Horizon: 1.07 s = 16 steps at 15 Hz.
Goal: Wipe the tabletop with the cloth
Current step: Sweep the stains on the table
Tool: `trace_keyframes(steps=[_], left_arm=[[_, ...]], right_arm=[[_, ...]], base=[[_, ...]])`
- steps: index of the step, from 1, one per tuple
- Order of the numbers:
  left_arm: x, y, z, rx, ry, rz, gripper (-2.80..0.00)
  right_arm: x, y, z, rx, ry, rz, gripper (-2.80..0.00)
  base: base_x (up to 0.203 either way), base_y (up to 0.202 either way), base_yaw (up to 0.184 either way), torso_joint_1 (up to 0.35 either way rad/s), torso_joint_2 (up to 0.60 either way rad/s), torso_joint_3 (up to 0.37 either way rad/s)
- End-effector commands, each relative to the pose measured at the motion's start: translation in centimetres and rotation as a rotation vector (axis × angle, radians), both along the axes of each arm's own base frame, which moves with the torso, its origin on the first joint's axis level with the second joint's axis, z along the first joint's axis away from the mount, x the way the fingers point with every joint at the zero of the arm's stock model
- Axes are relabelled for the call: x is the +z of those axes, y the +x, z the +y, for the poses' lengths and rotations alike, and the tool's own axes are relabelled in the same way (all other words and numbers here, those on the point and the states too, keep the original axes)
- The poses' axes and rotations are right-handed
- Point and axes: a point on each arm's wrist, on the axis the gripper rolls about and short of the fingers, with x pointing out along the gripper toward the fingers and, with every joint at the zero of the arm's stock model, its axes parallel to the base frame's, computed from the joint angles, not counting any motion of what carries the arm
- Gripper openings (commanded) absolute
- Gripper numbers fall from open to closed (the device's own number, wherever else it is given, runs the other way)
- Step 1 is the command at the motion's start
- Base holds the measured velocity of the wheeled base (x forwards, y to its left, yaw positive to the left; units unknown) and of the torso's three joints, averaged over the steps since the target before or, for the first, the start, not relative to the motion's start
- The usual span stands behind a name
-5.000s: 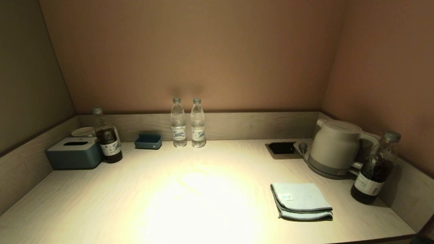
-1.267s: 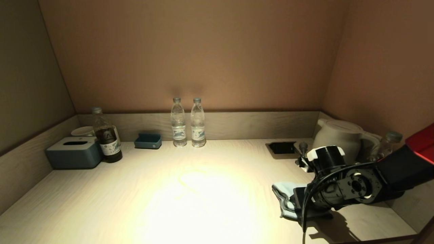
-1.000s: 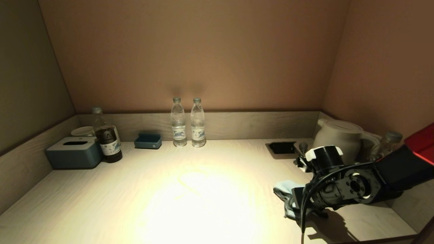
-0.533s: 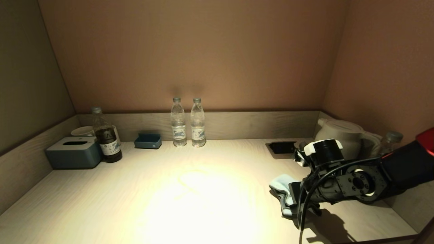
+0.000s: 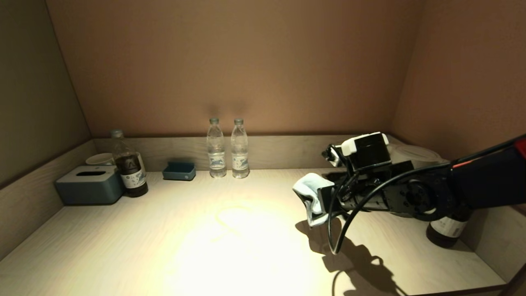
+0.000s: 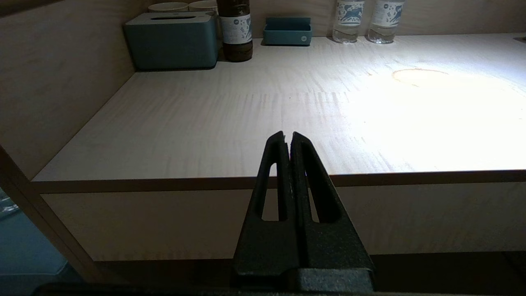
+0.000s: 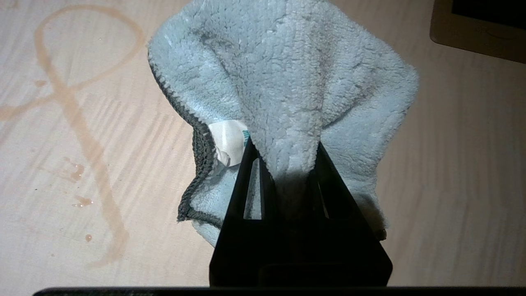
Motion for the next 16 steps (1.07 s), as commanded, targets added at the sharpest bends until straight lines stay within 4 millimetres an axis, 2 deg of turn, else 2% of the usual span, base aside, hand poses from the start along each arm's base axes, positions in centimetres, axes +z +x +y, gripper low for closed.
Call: trace_keyframes(steps=[1, 4, 6, 11, 16], left_arm=[[0.0, 0.0, 0.0, 0.0, -0.001, 0.0, -2.8], [0.0, 0.0, 0.0, 0.0, -0.001, 0.0, -2.8], [0.0, 0.0, 0.0, 0.0, -0.001, 0.0, -2.8], [0.0, 0.0, 0.0, 0.0, -0.001, 0.0, -2.8], [0.0, 0.0, 0.0, 0.0, -0.001, 0.0, -2.8]], right_arm=[[-0.3, 0.6, 1.4, 0.026, -0.007, -0.001, -2.8], [-2.3, 0.9, 4.9, 0.088, -0.041, 0.028, -2.8], [-3.1, -0.2, 7.3, 0.143, -0.063, 0.041, -2.8], [-3.2, -2.5, 9.3, 0.194, -0.091, 0.043, -2.8], [-4.1, -2.8, 10.8, 0.233, -0.11, 0.053, -2.8]], base=[[0.0, 0.0, 0.0, 0.0, 0.0, 0.0], [0.0, 0.0, 0.0, 0.0, 0.0, 0.0], [0.0, 0.0, 0.0, 0.0, 0.0, 0.0], [0.0, 0.0, 0.0, 0.0, 0.0, 0.0], [0.0, 0.0, 0.0, 0.0, 0.0, 0.0]])
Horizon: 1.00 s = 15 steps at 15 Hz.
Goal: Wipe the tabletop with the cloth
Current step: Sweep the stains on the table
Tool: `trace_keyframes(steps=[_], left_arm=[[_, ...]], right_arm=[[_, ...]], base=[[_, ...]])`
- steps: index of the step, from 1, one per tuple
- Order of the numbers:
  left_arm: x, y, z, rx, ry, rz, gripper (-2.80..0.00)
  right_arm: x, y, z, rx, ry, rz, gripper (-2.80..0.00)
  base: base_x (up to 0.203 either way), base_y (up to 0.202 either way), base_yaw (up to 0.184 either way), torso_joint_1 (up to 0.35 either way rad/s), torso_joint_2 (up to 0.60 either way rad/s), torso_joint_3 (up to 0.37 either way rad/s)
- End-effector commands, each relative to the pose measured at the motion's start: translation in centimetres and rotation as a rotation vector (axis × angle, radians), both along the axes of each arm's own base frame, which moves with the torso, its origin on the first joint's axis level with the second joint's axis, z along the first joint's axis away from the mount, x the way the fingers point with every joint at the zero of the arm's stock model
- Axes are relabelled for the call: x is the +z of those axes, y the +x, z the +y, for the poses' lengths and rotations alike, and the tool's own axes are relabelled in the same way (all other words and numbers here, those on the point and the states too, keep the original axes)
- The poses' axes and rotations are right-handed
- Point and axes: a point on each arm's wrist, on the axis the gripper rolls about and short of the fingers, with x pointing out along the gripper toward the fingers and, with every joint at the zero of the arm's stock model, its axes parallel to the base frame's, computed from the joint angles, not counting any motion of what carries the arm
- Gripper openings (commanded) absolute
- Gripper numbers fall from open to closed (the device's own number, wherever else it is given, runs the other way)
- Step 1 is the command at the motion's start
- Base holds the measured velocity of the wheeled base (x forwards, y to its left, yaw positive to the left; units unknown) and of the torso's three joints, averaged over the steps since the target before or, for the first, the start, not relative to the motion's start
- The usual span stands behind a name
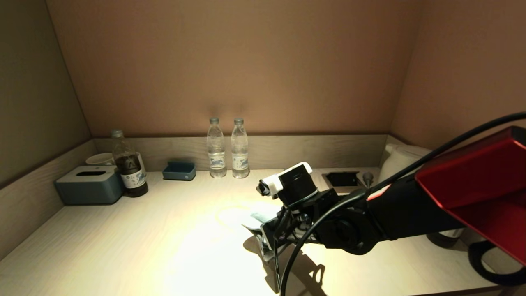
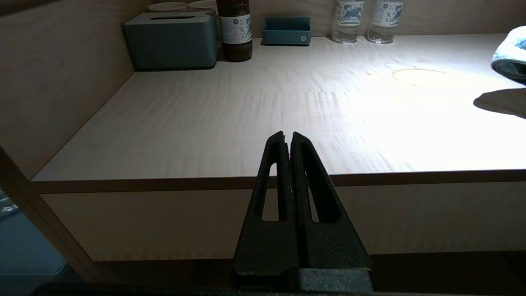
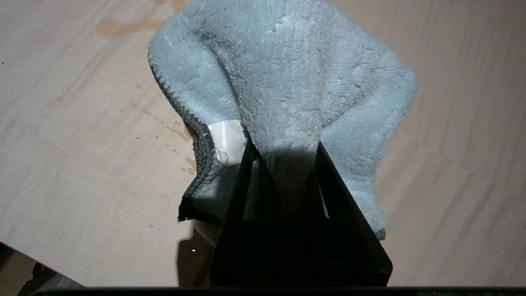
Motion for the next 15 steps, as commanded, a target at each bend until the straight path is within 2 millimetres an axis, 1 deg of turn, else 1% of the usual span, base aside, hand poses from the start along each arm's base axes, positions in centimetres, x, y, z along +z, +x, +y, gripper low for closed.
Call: trace_keyframes(steps=[1, 3, 5, 7, 9, 11, 13, 15], left_arm=[[0.0, 0.0, 0.0, 0.0, 0.0, 0.0, -2.8], [0.0, 0.0, 0.0, 0.0, 0.0, 0.0, -2.8], [0.0, 0.0, 0.0, 0.0, 0.0, 0.0, -2.8], [0.0, 0.0, 0.0, 0.0, 0.0, 0.0, -2.8], [0.0, 0.0, 0.0, 0.0, 0.0, 0.0, -2.8], [0.0, 0.0, 0.0, 0.0, 0.0, 0.0, -2.8], [0.0, 0.0, 0.0, 0.0, 0.0, 0.0, -2.8], [0.0, 0.0, 0.0, 0.0, 0.0, 0.0, -2.8]], right_arm=[[-1.0, 0.3, 0.8, 0.01, -0.013, 0.016, -2.8], [-2.1, 1.0, 1.9, 0.022, -0.02, 0.026, -2.8], [-2.4, 1.2, 2.4, 0.029, -0.022, 0.026, -2.8], [-3.6, 1.5, 3.2, 0.039, -0.038, 0.043, -2.8], [-4.4, 1.3, 3.6, 0.05, -0.05, 0.06, -2.8], [-4.8, 1.2, 3.9, 0.061, -0.056, 0.064, -2.8], [-5.4, 1.3, 4.8, 0.079, -0.062, 0.067, -2.8], [-6.4, 1.6, 6.3, 0.1, -0.064, 0.066, -2.8]], base=[[0.0, 0.0, 0.0, 0.0, 0.0, 0.0], [0.0, 0.0, 0.0, 0.0, 0.0, 0.0], [0.0, 0.0, 0.0, 0.0, 0.0, 0.0], [0.0, 0.0, 0.0, 0.0, 0.0, 0.0], [0.0, 0.0, 0.0, 0.0, 0.0, 0.0], [0.0, 0.0, 0.0, 0.0, 0.0, 0.0], [0.0, 0.0, 0.0, 0.0, 0.0, 0.0], [0.0, 0.0, 0.0, 0.0, 0.0, 0.0]])
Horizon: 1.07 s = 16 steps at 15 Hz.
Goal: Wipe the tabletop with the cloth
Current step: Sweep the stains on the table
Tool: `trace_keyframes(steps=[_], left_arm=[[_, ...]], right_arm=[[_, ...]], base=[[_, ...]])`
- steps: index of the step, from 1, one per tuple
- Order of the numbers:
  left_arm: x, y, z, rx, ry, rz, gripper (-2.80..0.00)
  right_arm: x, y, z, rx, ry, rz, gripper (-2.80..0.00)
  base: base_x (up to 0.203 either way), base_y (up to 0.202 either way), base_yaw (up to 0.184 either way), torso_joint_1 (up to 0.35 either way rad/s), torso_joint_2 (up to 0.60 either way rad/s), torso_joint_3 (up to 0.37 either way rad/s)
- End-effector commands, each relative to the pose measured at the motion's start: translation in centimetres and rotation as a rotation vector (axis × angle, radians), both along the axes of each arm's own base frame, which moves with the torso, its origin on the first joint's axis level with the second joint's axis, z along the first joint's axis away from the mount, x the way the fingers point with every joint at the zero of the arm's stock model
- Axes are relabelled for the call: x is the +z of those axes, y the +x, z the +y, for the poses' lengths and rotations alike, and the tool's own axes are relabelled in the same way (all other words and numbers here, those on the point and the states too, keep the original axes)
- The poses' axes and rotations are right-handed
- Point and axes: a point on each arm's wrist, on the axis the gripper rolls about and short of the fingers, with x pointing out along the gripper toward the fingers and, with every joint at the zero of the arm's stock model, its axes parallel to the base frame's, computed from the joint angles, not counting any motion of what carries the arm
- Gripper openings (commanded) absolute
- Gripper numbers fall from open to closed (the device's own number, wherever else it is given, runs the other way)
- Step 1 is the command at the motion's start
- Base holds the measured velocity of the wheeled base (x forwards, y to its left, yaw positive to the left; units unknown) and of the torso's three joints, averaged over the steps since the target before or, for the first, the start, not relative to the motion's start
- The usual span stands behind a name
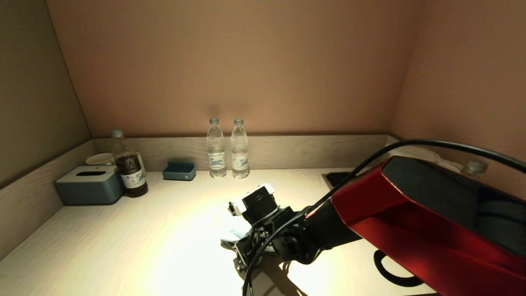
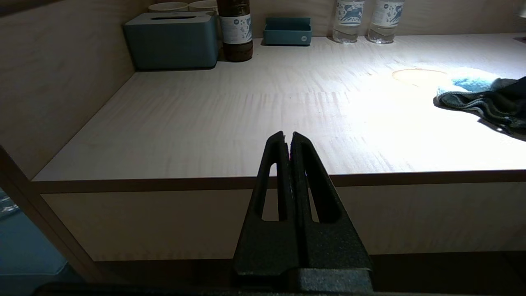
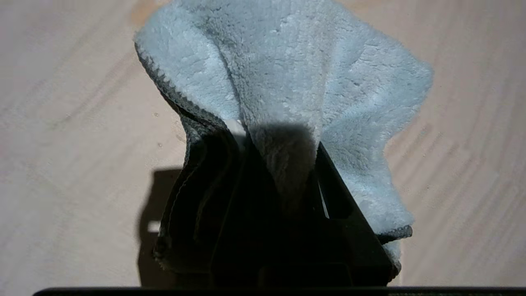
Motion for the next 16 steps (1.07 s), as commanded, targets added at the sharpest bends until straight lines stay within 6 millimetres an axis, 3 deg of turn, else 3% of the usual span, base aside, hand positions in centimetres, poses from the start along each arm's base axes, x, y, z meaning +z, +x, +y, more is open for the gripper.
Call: trace_keyframes(steps=[1, 6, 12, 16], left_arm=[[0.0, 0.0, 0.0, 0.001, -0.001, 0.0, -2.8], [0.0, 0.0, 0.0, 0.001, -0.001, 0.0, -2.8], [0.0, 0.0, 0.0, 0.001, -0.001, 0.0, -2.8], [0.0, 0.0, 0.0, 0.001, -0.001, 0.0, -2.8]], right_arm=[[-1.4, 0.1, 1.1, 0.018, -0.013, 0.014, -2.8], [-2.1, 1.5, 3.6, 0.058, -0.001, -0.03, -2.8], [-2.7, 5.2, 7.1, 0.073, 0.062, -0.13, -2.8], [-3.2, 7.2, 7.0, 0.069, 0.039, -0.153, -2.8]], base=[[0.0, 0.0, 0.0, 0.0, 0.0, 0.0], [0.0, 0.0, 0.0, 0.0, 0.0, 0.0], [0.0, 0.0, 0.0, 0.0, 0.0, 0.0], [0.0, 0.0, 0.0, 0.0, 0.0, 0.0]])
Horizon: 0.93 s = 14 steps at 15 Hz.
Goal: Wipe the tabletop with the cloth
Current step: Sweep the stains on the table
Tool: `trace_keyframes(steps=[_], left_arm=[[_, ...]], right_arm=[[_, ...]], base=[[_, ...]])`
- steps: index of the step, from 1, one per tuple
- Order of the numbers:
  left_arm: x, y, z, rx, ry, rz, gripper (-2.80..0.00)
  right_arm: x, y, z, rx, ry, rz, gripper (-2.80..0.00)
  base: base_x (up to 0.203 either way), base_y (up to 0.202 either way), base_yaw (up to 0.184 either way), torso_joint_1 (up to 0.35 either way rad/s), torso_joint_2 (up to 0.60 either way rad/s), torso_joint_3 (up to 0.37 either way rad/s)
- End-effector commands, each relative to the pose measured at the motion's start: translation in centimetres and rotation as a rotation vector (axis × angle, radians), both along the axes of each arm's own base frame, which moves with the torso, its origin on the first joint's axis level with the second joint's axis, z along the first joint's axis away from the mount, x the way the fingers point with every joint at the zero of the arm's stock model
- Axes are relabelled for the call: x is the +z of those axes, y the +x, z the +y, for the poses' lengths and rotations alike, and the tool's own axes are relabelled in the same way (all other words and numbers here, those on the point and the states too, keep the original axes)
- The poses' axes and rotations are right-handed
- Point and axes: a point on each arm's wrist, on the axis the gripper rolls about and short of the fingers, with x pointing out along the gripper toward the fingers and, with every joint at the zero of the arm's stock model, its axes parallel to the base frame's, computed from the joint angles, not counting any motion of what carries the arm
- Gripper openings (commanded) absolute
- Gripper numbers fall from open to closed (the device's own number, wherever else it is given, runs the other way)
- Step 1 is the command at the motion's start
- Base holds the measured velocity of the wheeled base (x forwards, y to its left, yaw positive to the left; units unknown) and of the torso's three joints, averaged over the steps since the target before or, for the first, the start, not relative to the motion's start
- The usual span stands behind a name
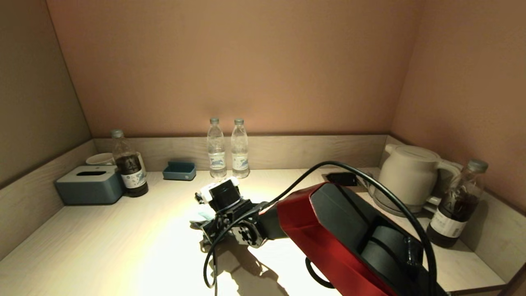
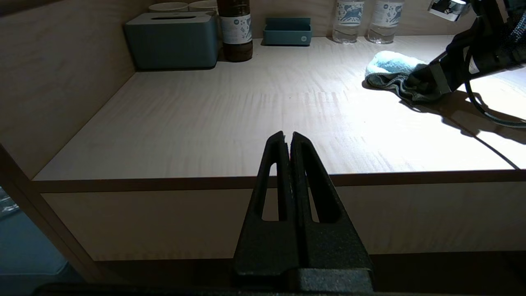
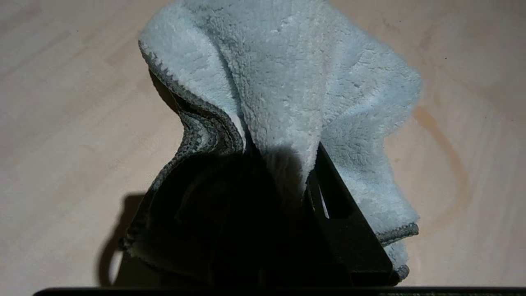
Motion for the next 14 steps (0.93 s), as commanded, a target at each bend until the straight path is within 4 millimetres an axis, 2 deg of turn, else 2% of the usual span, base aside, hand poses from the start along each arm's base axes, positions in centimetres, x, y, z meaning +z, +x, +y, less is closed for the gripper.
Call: trace_keyframes(steps=[1, 4, 7, 10, 14], left_arm=[[0.0, 0.0, 0.0, 0.0, 0.0, 0.0, -2.8], [0.0, 0.0, 0.0, 0.0, 0.0, 0.0, -2.8], [0.0, 0.0, 0.0, 0.0, 0.0, 0.0, -2.8], [0.0, 0.0, 0.0, 0.0, 0.0, 0.0, -2.8], [0.0, 0.0, 0.0, 0.0, 0.0, 0.0, -2.8]], right_arm=[[-0.7, 1.3, -0.3, -0.021, -0.01, 0.001, -2.8], [-1.1, 3.9, -2.5, -0.079, -0.019, -0.003, -2.8], [-1.0, 5.4, -4.4, -0.122, -0.018, -0.008, -2.8], [-1.0, 6.0, -5.6, -0.176, -0.032, -0.005, -2.8], [-1.1, 5.5, -6.1, -0.189, -0.051, 0.012, -2.8]], base=[[0.0, 0.0, 0.0, 0.0, 0.0, 0.0], [0.0, 0.0, 0.0, 0.0, 0.0, 0.0], [0.0, 0.0, 0.0, 0.0, 0.0, 0.0], [0.0, 0.0, 0.0, 0.0, 0.0, 0.0], [0.0, 0.0, 0.0, 0.0, 0.0, 0.0]])
